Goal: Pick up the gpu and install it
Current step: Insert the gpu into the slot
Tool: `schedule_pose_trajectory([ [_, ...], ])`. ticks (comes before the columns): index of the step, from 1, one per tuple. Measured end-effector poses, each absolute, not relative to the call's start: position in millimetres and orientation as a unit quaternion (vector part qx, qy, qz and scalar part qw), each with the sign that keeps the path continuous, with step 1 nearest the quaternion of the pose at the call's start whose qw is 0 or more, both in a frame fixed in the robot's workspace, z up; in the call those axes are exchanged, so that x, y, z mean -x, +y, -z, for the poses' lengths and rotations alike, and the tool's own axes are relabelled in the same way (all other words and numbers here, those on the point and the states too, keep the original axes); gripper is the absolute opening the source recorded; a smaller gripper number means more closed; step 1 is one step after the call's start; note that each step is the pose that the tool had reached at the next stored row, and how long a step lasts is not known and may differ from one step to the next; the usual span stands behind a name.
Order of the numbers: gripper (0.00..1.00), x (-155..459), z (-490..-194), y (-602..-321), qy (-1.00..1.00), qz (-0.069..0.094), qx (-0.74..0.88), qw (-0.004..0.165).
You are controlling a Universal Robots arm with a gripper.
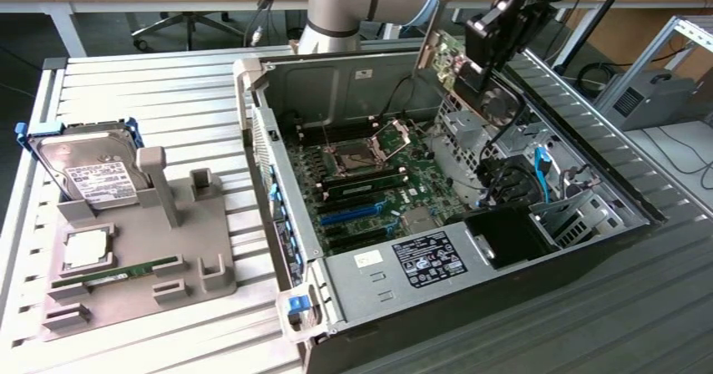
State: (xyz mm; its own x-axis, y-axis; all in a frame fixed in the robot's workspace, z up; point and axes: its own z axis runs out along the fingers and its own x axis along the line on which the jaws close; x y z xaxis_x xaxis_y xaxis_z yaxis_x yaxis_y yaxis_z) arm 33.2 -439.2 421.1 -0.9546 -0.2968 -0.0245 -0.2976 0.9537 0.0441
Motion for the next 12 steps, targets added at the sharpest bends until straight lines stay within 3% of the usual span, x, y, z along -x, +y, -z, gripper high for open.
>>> schedule_pose_trajectory([
  [12, 0.27, -33.2, -420.8, -439.1, 0.959, -0.025, 0.282, 0.006],
])
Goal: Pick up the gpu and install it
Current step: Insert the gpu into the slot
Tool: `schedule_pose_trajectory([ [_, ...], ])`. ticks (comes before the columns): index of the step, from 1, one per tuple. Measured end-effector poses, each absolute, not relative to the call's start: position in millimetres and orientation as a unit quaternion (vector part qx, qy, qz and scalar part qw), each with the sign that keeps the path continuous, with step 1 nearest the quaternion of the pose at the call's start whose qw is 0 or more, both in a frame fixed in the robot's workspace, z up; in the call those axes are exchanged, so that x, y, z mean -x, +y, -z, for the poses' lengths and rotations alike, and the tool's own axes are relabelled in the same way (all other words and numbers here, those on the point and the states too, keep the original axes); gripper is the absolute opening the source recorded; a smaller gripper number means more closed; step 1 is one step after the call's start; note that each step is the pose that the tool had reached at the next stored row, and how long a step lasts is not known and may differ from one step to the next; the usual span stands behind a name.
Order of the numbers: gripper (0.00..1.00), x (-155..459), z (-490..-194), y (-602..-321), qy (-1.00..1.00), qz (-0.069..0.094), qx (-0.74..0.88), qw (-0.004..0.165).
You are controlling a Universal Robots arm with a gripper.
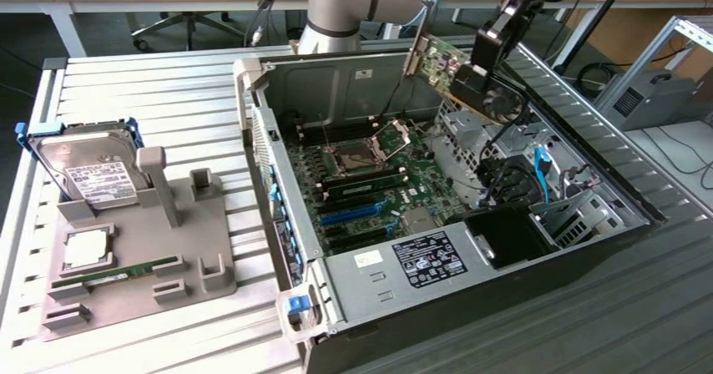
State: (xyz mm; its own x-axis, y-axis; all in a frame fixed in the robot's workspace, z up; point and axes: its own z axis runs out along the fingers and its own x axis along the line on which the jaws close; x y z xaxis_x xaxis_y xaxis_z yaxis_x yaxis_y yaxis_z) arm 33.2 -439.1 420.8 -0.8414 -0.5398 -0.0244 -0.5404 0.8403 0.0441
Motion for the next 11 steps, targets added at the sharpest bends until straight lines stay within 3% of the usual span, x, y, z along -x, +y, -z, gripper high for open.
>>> schedule_pose_trajectory([
  [11, 0.27, -33.1, -420.6, -439.0, 0.92, -0.025, 0.392, 0.003],
])
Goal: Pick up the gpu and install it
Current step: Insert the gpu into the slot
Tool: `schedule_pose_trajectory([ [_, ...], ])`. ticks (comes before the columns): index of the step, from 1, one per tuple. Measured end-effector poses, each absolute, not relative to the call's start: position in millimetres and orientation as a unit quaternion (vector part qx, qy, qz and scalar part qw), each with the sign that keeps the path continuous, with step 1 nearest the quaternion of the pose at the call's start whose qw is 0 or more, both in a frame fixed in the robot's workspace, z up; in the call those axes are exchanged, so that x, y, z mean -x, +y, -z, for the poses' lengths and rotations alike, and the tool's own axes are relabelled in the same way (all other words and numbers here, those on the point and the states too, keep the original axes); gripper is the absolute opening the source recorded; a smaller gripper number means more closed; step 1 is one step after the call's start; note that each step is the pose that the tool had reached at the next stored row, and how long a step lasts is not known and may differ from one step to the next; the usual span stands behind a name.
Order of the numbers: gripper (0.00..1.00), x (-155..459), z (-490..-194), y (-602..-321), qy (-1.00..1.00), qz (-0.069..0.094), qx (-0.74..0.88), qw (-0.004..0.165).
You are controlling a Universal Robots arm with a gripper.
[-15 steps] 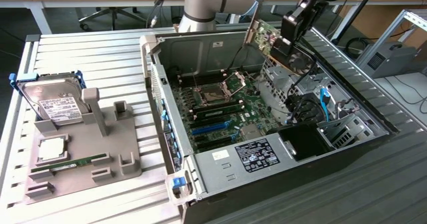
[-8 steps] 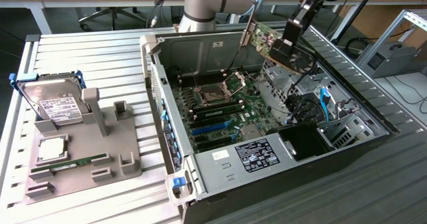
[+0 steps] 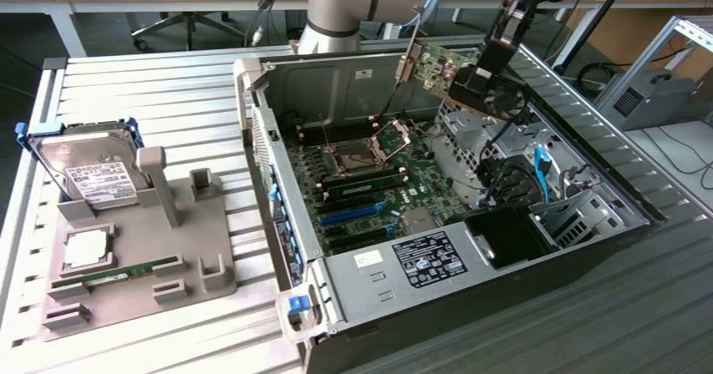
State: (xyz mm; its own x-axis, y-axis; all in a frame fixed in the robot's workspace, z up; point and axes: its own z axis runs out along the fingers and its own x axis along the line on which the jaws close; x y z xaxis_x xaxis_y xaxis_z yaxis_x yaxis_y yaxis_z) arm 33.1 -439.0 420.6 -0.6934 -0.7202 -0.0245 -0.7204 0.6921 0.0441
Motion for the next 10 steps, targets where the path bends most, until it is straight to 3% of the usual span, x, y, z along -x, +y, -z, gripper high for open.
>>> schedule_pose_trajectory([
  [10, 0.27, -33.2, -420.5, -439.0, 0.874, -0.025, 0.485, 0.0],
])
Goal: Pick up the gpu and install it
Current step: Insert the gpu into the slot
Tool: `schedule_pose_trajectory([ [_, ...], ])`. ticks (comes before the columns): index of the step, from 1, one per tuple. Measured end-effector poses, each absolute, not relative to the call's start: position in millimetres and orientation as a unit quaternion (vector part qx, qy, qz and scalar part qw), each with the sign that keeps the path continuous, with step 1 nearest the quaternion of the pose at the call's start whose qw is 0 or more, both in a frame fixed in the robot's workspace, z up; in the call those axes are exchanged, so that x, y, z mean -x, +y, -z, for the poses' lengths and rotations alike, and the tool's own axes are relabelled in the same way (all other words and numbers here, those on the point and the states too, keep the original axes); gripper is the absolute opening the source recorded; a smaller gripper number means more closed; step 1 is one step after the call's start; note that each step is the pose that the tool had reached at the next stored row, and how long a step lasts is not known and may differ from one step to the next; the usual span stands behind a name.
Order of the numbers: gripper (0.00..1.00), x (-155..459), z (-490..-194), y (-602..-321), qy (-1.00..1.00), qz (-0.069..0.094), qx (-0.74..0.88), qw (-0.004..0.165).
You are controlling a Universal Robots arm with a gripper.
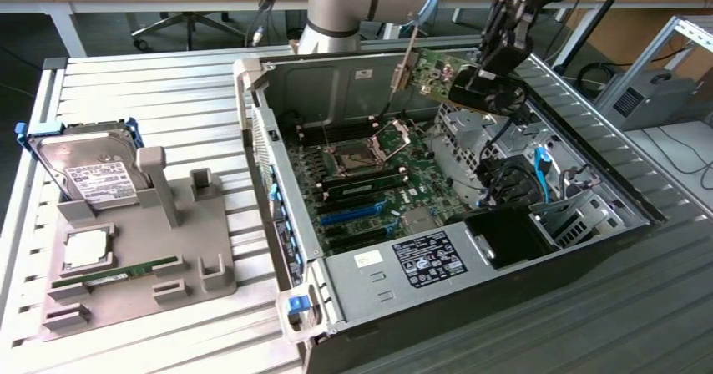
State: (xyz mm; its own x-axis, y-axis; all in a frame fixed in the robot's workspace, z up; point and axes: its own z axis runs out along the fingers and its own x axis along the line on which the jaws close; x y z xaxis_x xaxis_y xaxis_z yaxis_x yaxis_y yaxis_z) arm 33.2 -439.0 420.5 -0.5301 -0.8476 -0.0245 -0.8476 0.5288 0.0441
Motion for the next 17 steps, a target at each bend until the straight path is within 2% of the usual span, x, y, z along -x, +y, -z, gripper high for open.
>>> schedule_pose_trajectory([
  [17, 0.27, -33.1, -420.2, -438.9, 0.757, -0.025, 0.652, -0.005],
])
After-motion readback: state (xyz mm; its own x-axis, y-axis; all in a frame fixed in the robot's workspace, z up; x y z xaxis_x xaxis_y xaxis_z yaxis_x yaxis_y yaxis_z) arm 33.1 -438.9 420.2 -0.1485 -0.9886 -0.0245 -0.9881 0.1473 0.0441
